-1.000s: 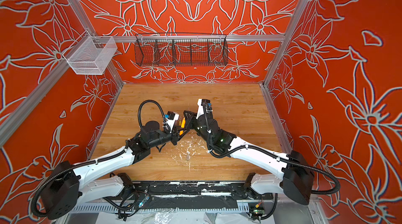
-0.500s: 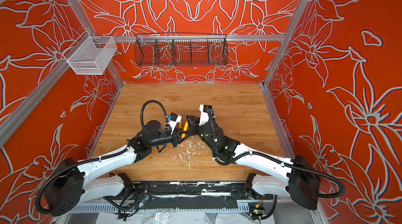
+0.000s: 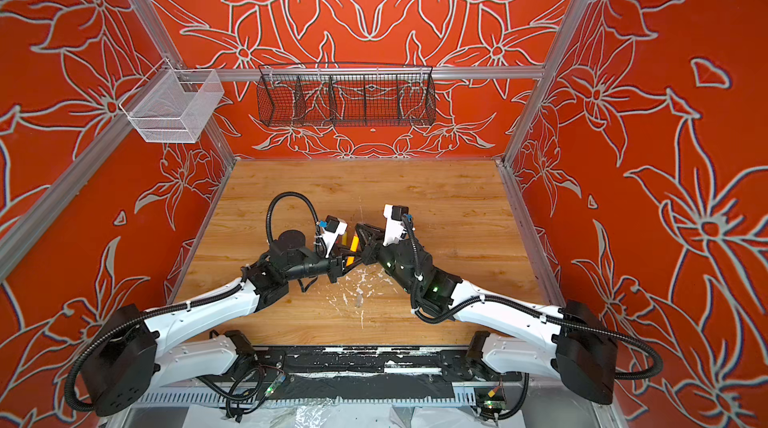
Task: Insert the pens into the pen caps
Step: 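Lower the cap onto the orange highlighter tip held by the left gripper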
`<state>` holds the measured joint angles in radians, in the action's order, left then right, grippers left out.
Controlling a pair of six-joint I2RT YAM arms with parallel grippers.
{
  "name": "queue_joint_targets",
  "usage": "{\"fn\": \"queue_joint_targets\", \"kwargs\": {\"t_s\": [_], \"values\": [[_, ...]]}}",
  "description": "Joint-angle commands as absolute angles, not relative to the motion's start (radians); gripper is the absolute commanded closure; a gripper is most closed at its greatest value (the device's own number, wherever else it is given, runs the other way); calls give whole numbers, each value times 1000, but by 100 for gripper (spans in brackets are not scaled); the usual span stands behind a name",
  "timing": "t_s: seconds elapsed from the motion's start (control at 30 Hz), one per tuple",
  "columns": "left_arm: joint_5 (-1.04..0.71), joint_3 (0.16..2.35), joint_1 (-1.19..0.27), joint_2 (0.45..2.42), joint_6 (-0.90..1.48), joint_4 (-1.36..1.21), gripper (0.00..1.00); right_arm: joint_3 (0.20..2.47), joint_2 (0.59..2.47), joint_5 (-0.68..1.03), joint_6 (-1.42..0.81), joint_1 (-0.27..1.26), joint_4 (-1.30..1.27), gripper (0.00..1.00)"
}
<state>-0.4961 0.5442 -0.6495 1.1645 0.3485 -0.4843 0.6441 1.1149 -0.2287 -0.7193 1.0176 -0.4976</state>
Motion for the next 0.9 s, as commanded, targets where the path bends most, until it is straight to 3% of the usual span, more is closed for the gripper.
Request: {"fn": "queue_joint_targets", "kwargs": {"t_s": [0.0, 0.1, 0.27, 0.6, 0.87], "values": [[-429, 550, -638, 1136, 332, -583, 100, 600, 1075, -153, -721, 1070, -427, 69], [-419, 547, -638, 1132, 314, -580, 100, 593, 1021, -193, -699, 1069, -392, 56], [-416, 557, -652, 1135, 272, -552, 100, 633, 952, -251, -677, 1060, -287, 45], [-327, 578, -738, 1115, 158, -478, 100, 792, 1009, -209, -682, 990, -169, 43], [-318, 585, -753, 1114, 138, -467, 100, 867, 1093, -197, -689, 965, -160, 52]]}}
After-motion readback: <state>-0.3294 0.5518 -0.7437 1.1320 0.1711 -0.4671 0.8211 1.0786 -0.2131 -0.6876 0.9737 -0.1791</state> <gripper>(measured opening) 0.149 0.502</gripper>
